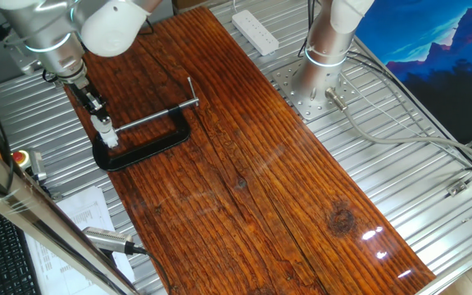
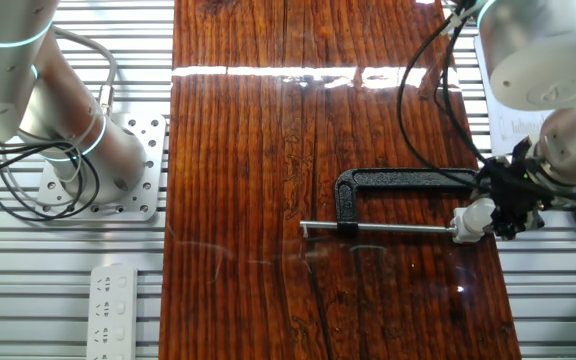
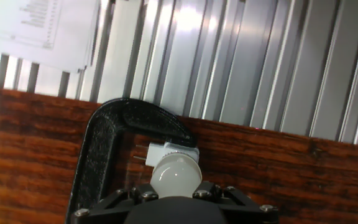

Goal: Take out the light bulb by rotating it

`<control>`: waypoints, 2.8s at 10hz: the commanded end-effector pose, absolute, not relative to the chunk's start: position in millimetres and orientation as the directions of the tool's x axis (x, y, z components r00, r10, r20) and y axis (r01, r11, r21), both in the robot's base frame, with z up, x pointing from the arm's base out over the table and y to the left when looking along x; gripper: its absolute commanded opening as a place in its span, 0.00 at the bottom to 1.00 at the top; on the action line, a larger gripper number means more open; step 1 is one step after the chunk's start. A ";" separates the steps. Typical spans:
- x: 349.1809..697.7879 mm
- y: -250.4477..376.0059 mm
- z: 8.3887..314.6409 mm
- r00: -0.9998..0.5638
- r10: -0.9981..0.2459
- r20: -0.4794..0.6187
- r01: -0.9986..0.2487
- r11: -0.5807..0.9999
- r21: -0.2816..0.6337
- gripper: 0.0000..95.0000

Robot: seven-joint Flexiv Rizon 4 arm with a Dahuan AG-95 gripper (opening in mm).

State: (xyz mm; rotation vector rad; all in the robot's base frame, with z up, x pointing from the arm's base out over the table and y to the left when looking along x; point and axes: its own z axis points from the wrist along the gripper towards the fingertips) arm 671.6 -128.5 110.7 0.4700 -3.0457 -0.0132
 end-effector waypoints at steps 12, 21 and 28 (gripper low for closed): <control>672.2 -127.5 110.9 -0.540 -0.838 0.082 -0.840 0.542 0.008 0.00; 673.1 -127.3 110.4 -0.231 -0.971 0.065 -0.973 0.231 -0.012 0.20; 687.8 -128.9 112.2 -0.238 -0.970 0.045 -0.969 0.240 0.055 0.80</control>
